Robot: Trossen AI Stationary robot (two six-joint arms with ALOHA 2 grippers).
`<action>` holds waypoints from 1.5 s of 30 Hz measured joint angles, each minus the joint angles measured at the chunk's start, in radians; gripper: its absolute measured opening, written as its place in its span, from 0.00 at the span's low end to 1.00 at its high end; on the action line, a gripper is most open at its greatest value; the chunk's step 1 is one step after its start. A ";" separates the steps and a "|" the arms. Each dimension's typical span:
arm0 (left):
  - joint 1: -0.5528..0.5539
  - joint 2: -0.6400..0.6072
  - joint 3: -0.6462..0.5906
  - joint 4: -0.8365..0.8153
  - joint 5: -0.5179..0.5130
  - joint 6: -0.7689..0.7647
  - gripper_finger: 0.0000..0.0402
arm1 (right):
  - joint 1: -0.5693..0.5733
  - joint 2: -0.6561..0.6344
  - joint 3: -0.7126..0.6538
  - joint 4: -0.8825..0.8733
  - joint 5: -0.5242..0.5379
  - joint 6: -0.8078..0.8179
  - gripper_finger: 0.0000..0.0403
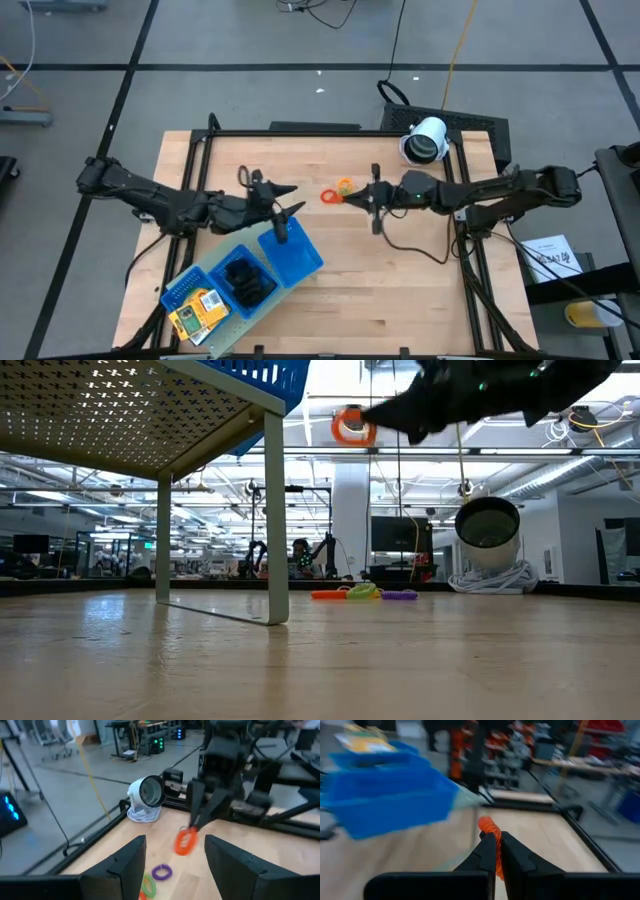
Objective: Pick & Place Office Desk Supplies
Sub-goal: Put the orange spring rubber band into the top blue basket on the shelf
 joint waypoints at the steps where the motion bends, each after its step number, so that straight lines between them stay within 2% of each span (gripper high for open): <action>1: 0.011 0.019 0.000 0.030 0.015 0.035 0.53 | 0.006 -0.008 0.000 0.012 -0.021 0.000 0.01; 7: 0.055 0.148 0.000 0.222 0.127 0.272 0.53 | 0.046 -0.014 0.000 0.089 -0.054 0.001 0.01; 12: 0.069 0.247 0.000 0.344 0.202 0.386 0.53 | 0.051 -0.014 0.000 0.088 -0.053 0.001 0.01; 21: 0.075 0.323 -0.001 0.413 0.230 0.412 0.53 | 0.051 -0.014 0.000 0.112 -0.057 0.008 0.01; 27: 0.098 0.323 -0.001 0.413 0.228 0.391 0.52 | 0.056 -0.009 0.002 0.143 -0.156 0.034 0.01; 31: 0.108 0.323 -0.001 0.417 0.256 0.390 0.43 | 0.057 -0.009 0.002 0.133 -0.156 0.034 0.01; 39: 0.111 0.323 -0.001 0.436 0.362 0.382 0.06 | 0.057 -0.009 0.001 0.118 -0.156 0.029 0.01; 42: 0.105 0.323 -0.001 0.435 0.386 0.371 0.06 | 0.057 -0.009 0.001 0.119 -0.155 0.027 0.02; 45: 0.087 0.303 -0.002 0.427 0.388 0.364 0.11 | 0.057 -0.009 0.001 0.114 -0.154 0.018 0.05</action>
